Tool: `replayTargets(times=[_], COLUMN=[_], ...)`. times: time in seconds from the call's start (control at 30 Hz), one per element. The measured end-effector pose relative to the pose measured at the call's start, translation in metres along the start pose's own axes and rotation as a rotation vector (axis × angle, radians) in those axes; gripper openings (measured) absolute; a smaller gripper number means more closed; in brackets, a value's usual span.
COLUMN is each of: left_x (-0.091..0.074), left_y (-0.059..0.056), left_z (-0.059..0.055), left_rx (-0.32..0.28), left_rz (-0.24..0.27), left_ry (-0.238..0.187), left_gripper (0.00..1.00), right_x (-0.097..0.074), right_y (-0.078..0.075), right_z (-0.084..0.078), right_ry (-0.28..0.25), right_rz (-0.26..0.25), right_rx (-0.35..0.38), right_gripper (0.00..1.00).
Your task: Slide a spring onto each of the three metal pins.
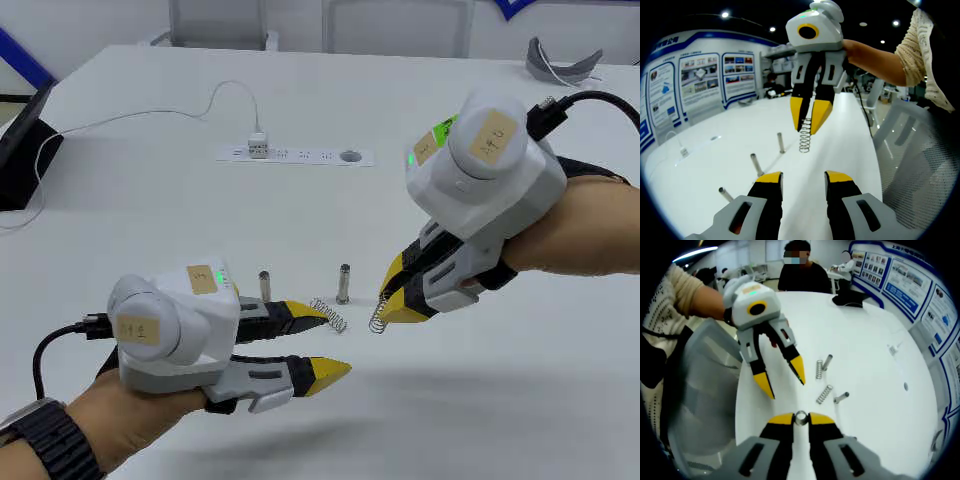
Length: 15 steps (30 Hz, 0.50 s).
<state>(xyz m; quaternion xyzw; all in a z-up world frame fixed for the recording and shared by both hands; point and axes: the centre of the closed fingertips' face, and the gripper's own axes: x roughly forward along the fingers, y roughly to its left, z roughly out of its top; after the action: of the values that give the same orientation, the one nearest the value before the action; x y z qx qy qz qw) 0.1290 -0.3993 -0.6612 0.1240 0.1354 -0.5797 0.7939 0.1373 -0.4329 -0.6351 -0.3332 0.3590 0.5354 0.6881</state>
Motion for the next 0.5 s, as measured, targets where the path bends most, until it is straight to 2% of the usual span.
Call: replayTargets(times=[0.5], left_x=[-0.028], left_y=[0.012], left_z=[-0.003], left_rx=[-0.052], left_rz=[0.1], left_ry=[-0.021], left_gripper=[0.43], right_x=[-0.022], right_y=[-0.023], right_z=[-0.019], right_ry=[0.015], right_rz=[-0.064], right_rx=[0.041], right_gripper=[0.12])
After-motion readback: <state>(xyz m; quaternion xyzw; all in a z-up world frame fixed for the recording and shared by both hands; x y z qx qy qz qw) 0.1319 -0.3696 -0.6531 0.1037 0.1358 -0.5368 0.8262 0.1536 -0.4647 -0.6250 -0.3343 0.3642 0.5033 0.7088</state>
